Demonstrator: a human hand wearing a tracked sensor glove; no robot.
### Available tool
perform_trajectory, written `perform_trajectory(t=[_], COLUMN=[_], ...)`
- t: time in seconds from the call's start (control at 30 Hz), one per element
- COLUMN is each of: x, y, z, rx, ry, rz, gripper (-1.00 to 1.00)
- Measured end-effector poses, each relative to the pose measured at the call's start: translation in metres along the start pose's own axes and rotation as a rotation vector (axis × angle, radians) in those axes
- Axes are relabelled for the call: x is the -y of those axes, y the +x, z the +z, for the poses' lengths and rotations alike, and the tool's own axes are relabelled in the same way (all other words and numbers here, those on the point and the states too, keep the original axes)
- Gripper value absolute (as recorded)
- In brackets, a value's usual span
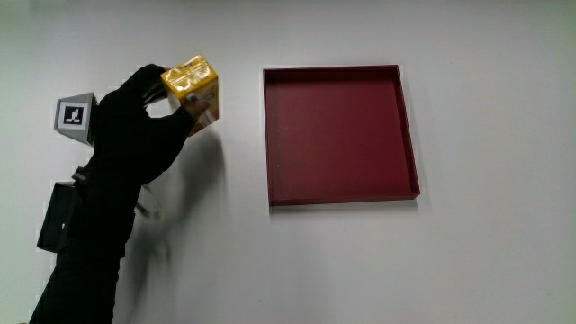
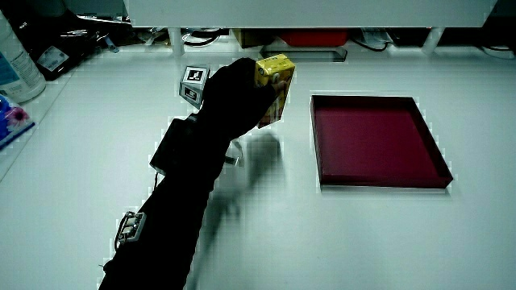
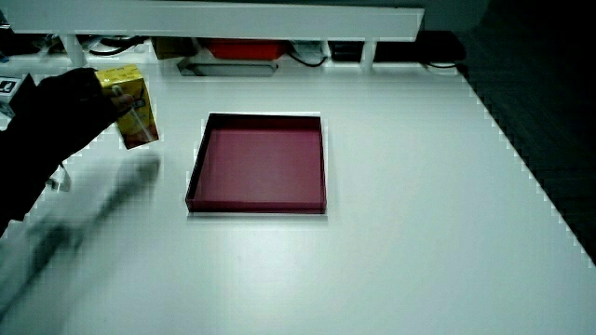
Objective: Place ice redtea
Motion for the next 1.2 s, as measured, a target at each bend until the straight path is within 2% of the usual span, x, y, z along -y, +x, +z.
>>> perform_trajectory(t=[0.17,0.23,0.27,0.3,0.37,0.4,0.5,0.8,0.83,0.87,0.93,0.97,1.0,1.2], x=[0.004,0.005,0.005,0.006,0.007,0.007,0.009,0.013,0.013,0.014,0.014,0.014,0.014,0.015], y=[-0.014,-0.019,-0.024,-0.025,-0.032,-0.033,-0.036,-0.048,-0.051,-0.052,-0.053,-0.055,-0.053,-0.055], z=[0.006,0.006,0.008,0.007,0.008,0.008,0.007,0.009,0.011,0.011,0.011,0.011,0.010,0.010], rx=[-0.016,-0.004,-0.021,-0.011,-0.027,-0.007,-0.012,0.064,0.053,0.073,0.078,0.061,0.074,0.084], ry=[0.048,0.063,0.073,0.076,0.084,0.087,0.099,0.141,0.149,0.149,0.154,0.153,0.154,0.148], rz=[0.038,0.040,0.049,0.049,0.074,0.059,0.090,0.105,0.105,0.104,0.105,0.111,0.106,0.109], gripper=[0.00,0.00,0.00,0.00,0.00,0.00,0.00,0.00,0.00,0.00,0.00,0.00,0.00,-0.27])
